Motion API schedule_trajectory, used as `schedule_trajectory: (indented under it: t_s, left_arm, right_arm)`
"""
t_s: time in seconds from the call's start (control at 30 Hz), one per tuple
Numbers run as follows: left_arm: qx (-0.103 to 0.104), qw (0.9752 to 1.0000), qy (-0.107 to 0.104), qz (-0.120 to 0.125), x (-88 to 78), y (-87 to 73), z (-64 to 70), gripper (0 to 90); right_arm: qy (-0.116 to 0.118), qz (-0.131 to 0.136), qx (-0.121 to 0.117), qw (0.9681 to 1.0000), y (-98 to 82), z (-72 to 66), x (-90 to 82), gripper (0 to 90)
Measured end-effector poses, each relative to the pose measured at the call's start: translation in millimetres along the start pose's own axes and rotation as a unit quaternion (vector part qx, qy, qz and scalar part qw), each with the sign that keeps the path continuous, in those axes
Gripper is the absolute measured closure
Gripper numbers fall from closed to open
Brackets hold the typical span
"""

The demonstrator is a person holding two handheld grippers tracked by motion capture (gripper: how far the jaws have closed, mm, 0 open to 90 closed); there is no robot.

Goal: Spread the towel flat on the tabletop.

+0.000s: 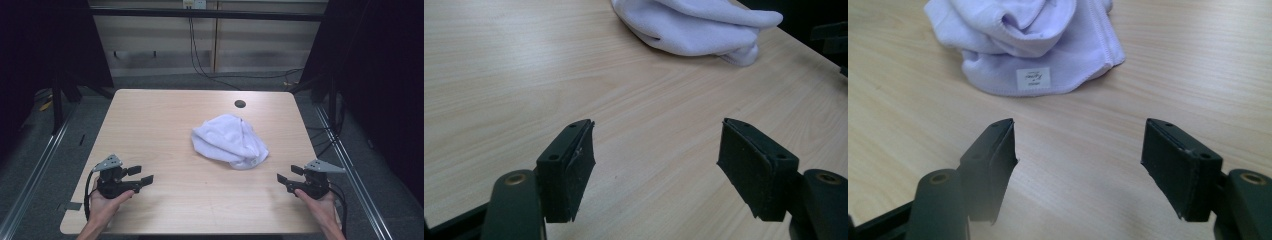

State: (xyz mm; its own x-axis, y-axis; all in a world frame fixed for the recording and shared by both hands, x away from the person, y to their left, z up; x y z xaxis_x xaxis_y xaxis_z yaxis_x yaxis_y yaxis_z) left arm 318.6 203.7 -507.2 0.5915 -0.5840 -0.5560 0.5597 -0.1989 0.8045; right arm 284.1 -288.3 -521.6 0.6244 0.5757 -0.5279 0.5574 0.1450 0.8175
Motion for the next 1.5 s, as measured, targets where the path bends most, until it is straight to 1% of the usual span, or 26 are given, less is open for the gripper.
schedule_trajectory:
  t_s: [0.07,0.13,0.17,0.23,0.3,0.33,0.37,0.43,0.5,0.57,0.63,0.73,0.77,0.8,0.87,0.9,0.93,1.07,1.17,1.2,1.23,1.33,1.37,1.4,1.43,1.5]
  left_arm:
    - [0.0,1.0,0.001,-0.002,1.2,-0.1,-1.0,30.3]
    - [-0.004,1.0,0.002,-0.005,3.6,-0.1,-2.3,30.2]
    - [-0.004,0.9999,0.002,-0.009,5.4,-0.3,-3.4,30.2]
    - [0.0,0.9999,0.007,-0.011,6.0,-0.8,-3.5,30.2]
    - [0.006,0.9999,0.009,-0.01,4.1,-1.3,-2.3,30.2]
    - [0.006,0.9999,0.009,-0.01,4.1,-1.3,-2.3,30.2]
    - [0.008,0.9999,0.006,-0.009,2.4,-1.4,-1.1,30.2]
    - [0.009,0.9999,0.008,-0.007,1.8,-1.2,-0.8,30.2]
    - [0.012,0.9999,0.006,-0.007,0.8,-0.9,0.6,30.2]
    - [0.016,0.9998,0.005,-0.006,-0.1,-1.6,2.5,30.5]
    - [0.02,0.9998,0.004,-0.006,-1.7,-3.2,3.6,31.5]
    - [0.018,0.9998,-0.004,-0.002,-2.7,-3.1,3.3,35.0]
    - [0.017,0.9998,-0.008,-0.003,-2.4,-3.1,3.2,36.8]
    - [0.018,0.9998,-0.011,-0.005,-2.0,-2.9,2.4,36.8]
    - [0.014,0.9998,-0.016,-0.005,0.0,-2.1,1.8,37.8]
    - [0.015,0.9997,-0.018,-0.008,0.9,-2.0,1.2,37.8]
    - [0.015,0.9996,-0.02,-0.01,1.7,-1.9,1.1,37.8]
    - [0.018,0.9996,-0.015,-0.013,2.8,-1.8,1.3,35.2]
    - [0.022,0.9997,-0.005,-0.009,1.3,-1.6,1.0,33.9]
    - [0.023,0.9997,-0.004,-0.008,0.9,-1.5,0.9,33.0]
    - [0.024,0.9997,-0.002,-0.008,0.7,-1.7,0.3,32.9]
    - [0.023,0.9997,-0.001,-0.011,2.2,-2.1,-0.9,32.4]
    - [0.022,0.9997,0.0,-0.012,3.5,-2.2,-1.1,32.2]
    - [0.025,0.9996,0.001,-0.014,4.6,-2.4,-1.3,32.2]
    - [0.026,0.9995,0.001,-0.016,6.7,-2.6,0.0,32.2]
    - [0.029,0.9994,0.0,-0.018,7.4,-2.6,2.0,32.2]
  right_arm:
    - [0.008,-0.011,0.001,0.9999,-1.0,-2.8,0.9,29.3]
    - [0.009,-0.03,-0.015,0.9994,-2.9,-6.5,2.8,30.0]
    - [0.007,-0.044,-0.03,0.9985,-4.6,-10.2,5.0,29.9]
    - [0.015,-0.061,-0.048,0.9969,-6.2,-20.2,9.4,29.9]
    - [0.024,-0.058,-0.057,0.9964,-1.1,-33.4,12.9,29.7]
    - [0.024,-0.058,-0.057,0.9964,-1.1,-33.4,12.9,29.7]
    - [0.028,-0.049,-0.069,0.996,6.9,-45.1,17.1,29.6]
    - [0.034,-0.047,-0.071,0.9958,10.0,-49.5,19.2,29.4]
    - [0.051,-0.045,-0.075,0.9948,19.0,-58.9,27.9,29.2]
    - [0.055,-0.054,-0.086,0.9933,27.0,-62.3,38.7,28.8]
    - [0.066,-0.069,-0.089,0.9914,36.6,-61.7,50.9,28.3]
    - [0.077,-0.058,-0.072,0.9927,58.2,-54.6,69.4,31.3]
    - [0.077,-0.06,-0.071,0.9927,73.0,-49.5,83.2,31.8]
    - [0.077,-0.06,-0.071,0.9927,73.0,-49.5,83.2,31.8]
    - [0.079,-0.071,-0.078,0.9913,86.6,-45.1,97.8,34.0]
    - [0.084,-0.083,-0.081,0.9897,98.4,-41.1,111.1,34.5]
    - [0.084,-0.083,-0.081,0.9897,98.4,-41.1,111.1,34.5]
    - [0.099,-0.083,-0.069,0.9892,114.6,-32.1,134.2,35.4]
    - [0.1,-0.098,-0.052,0.9889,107.9,-21.7,152.1,34.1]
    - [0.101,-0.126,-0.048,0.9857,94.8,-17.0,163.5,32.5]
    - [0.106,-0.123,-0.037,0.986,90.9,-15.2,166.4,32.2]
    - [0.112,-0.115,-0.027,0.9867,87.4,-13.0,168.7,33.0]
    - [0.114,-0.117,-0.024,0.9863,80.9,-13.9,171.8,38.9]
    - [0.114,-0.117,-0.024,0.9863,80.9,-13.9,171.8,38.9]
    - [0.12,-0.11,-0.022,0.9864,78.0,-18.1,170.4,49.8]
    - [0.129,-0.107,-0.032,0.9854,75.5,-26.4,167.5,62.4]
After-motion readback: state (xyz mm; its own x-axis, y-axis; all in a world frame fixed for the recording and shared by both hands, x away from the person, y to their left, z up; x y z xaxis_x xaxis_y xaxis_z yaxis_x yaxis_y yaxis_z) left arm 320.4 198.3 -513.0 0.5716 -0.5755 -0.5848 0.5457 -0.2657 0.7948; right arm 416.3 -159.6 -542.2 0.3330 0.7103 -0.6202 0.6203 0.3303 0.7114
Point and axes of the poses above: each handheld gripper's, and its own axes: x roughly forward along the jaws, y roughly out of its top, z roughly to its right, the point moved 7 cm from there along x, roughly forward along the jaws, and after that the axes turned 10 degrees about y, right-handed, at the moved point
